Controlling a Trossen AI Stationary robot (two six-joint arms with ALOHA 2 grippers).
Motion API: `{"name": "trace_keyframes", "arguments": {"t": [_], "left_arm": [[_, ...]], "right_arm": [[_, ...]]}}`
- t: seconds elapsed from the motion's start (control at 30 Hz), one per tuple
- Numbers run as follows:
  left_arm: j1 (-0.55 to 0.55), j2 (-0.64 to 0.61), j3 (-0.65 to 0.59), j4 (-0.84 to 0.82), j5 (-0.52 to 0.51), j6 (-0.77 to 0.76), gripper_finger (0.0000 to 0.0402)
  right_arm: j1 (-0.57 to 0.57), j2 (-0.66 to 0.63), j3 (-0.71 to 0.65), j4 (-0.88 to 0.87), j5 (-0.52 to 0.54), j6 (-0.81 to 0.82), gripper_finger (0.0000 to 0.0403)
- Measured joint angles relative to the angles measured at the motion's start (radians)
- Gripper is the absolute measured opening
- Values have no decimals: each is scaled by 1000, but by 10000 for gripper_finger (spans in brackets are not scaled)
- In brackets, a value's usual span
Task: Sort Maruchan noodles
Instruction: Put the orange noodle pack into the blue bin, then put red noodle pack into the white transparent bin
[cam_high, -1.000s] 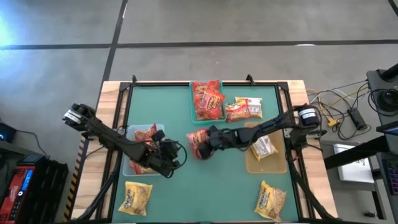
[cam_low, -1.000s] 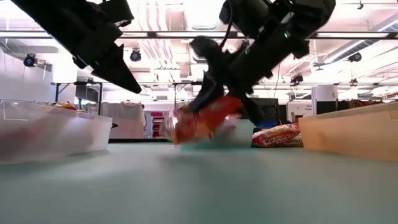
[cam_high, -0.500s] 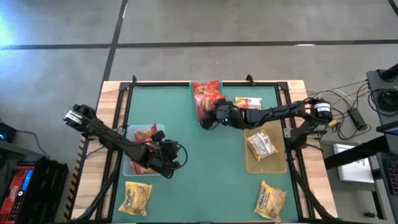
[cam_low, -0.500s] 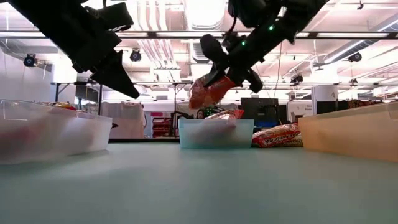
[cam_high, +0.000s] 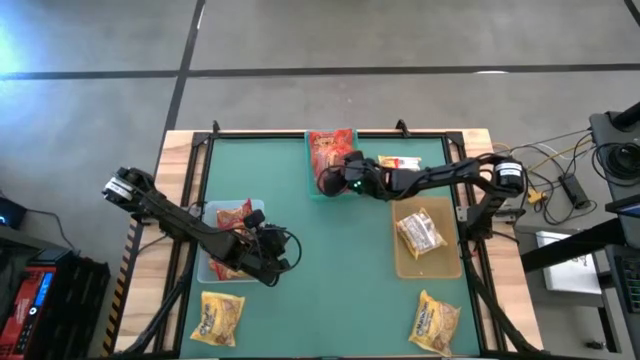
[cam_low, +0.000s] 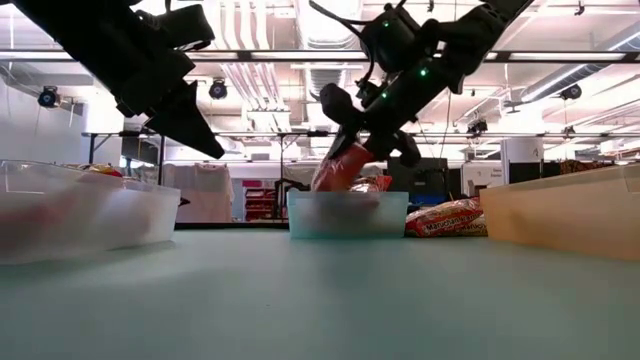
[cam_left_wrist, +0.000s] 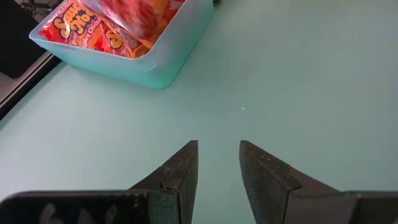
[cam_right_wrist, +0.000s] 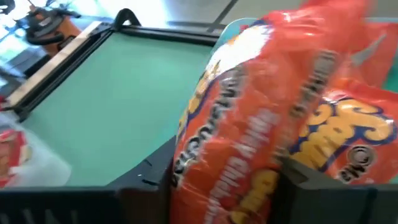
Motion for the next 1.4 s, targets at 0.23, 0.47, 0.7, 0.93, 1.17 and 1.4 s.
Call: {"name": "trace_keyframes", "arguments": {"t": [0.23, 0.47, 0.7, 0.93, 1.17, 1.4], "left_arm": [[0, 0, 0, 0, -1, 0, 102], [0, 0, 0, -2, 0, -1, 102], [1, 0, -4, -7, 0, -3, 102], [2, 0, -4, -6, -37, 30, 102], [65, 0, -4, 5, -152, 57, 102], [145, 0, -4, 10, -129, 54, 102]], "right_arm": [[-22, -12, 20, -10, -140, -11, 220], [-59, -128, 136, -332, -162, -132, 256], [-92, -261, 211, -833, 102, -135, 260], [-133, -353, 139, -1079, 133, -86, 260], [-190, -385, 42, -1143, 49, -64, 260], [-262, -389, -63, -1043, -182, -19, 261]]}}
